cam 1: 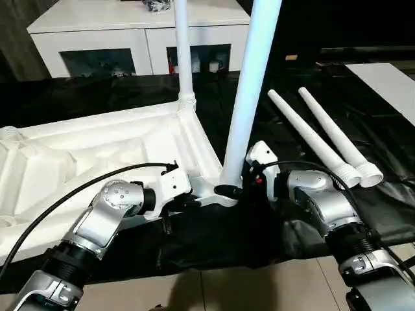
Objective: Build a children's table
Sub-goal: Rotate leg to tighten
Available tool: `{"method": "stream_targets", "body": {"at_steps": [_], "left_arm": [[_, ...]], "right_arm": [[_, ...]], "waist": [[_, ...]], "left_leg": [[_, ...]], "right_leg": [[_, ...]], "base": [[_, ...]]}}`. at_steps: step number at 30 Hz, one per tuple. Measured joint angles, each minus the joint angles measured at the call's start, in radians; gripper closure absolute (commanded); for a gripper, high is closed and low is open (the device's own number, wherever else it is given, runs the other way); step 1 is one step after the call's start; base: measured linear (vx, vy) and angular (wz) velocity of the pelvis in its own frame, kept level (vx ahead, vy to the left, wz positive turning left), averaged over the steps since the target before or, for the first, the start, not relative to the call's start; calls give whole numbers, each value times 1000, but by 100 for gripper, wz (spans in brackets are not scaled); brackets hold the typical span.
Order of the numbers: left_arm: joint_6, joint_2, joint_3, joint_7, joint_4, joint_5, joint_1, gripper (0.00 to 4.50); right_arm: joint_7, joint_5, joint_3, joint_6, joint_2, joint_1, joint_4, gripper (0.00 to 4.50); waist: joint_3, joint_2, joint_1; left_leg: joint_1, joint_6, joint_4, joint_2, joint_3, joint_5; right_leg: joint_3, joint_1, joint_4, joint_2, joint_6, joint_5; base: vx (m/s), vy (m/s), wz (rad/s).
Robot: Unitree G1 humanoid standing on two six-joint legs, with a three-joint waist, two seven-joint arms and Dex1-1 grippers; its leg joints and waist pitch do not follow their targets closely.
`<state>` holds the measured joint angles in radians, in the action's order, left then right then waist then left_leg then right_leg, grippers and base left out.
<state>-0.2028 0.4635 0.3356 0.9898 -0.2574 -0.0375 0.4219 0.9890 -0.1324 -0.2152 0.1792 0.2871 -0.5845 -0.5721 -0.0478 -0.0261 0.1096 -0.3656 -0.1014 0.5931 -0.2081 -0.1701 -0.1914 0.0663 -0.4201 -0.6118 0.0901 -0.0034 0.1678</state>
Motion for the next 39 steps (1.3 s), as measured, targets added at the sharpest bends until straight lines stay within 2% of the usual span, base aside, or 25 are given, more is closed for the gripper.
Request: {"method": "stream_targets", "body": {"at_steps": [6, 13, 16, 20, 25, 29, 33, 34, 36, 39], "left_arm": [[0, 0, 0, -1, 0, -2, 0, 450], [-13, 1, -1, -7, -1, -3, 0, 450], [-45, -11, -5, -46, -20, -9, 14, 450], [-141, -143, -15, -197, -155, -52, 115, 450], [-196, -286, -27, -361, -304, -45, 207, 450], [-191, -329, -36, -418, -382, -45, 250, 450], [-178, -326, -35, -423, -388, -47, 252, 450], [-173, -325, -34, -422, -388, -48, 252, 450], [-165, -316, -31, -423, -383, -49, 249, 450], [-131, -244, -41, -427, -384, -62, 245, 450]], "right_arm": [[17, 8, -10, -19, 0, -8, -20, 163], [-5, 10, -8, -14, -14, -11, -34, 176], [-96, 11, 10, 9, -57, -25, -65, 177], [-431, 30, 104, 60, -172, -53, -125, 178], [-760, 45, 178, 69, -273, -99, -199, 178], [-915, 57, 200, 36, -318, -144, -278, 178], [-926, 51, 221, -1, -331, -156, -313, 178], [-920, 50, 228, -9, -333, -156, -314, 143], [-889, 41, 242, -19, -333, -154, -312, 108], [-813, 0, 248, -21, -355, -130, -281, 86]], "waist": [[0, 0, 0], [0, 0, -2], [1, 1, -14], [1, 0, -21], [3, -5, -21], [4, -8, -21], [4, -8, -23], [4, -8, -23], [4, -8, -23], [3, -7, -45]], "left_leg": [[0, 0, 1, 0, 0, 0], [0, 0, 1, 0, 0, 0], [2, 0, 1, 0, 0, 0], [15, -2, 1, 1, 1, 1], [17, -2, 1, 2, 2, 1], [16, -2, -1, 2, 3, 1], [15, -2, -1, 2, 6, 1], [15, -2, -2, 2, 6, 1], [14, -2, -2, 2, 7, 1], [9, -2, -3, 2, 9, 1]], "right_leg": [[0, 0, -1, 0, 0, 0], [0, 2, -2, 0, 0, 0], [0, 3, -3, 0, -2, -1], [-1, 11, -2, 0, 0, -1], [-1, 14, 2, 1, 2, 0], [0, 15, 2, 2, 3, 0], [2, 15, 3, 2, 3, 0], [2, 15, 3, 2, 3, 0], [2, 14, 3, 2, 3, 0], [3, 9, 3, 0, 4, -1]], "base": [[0, 0, 0], [0, 0, 0], [0, 0, 0], [0, 0, 0], [0, 0, 0], [0, 0, 0], [0, 0, 0], [0, 0, 0], [0, 0, 0], [0, 0, 0]]}}
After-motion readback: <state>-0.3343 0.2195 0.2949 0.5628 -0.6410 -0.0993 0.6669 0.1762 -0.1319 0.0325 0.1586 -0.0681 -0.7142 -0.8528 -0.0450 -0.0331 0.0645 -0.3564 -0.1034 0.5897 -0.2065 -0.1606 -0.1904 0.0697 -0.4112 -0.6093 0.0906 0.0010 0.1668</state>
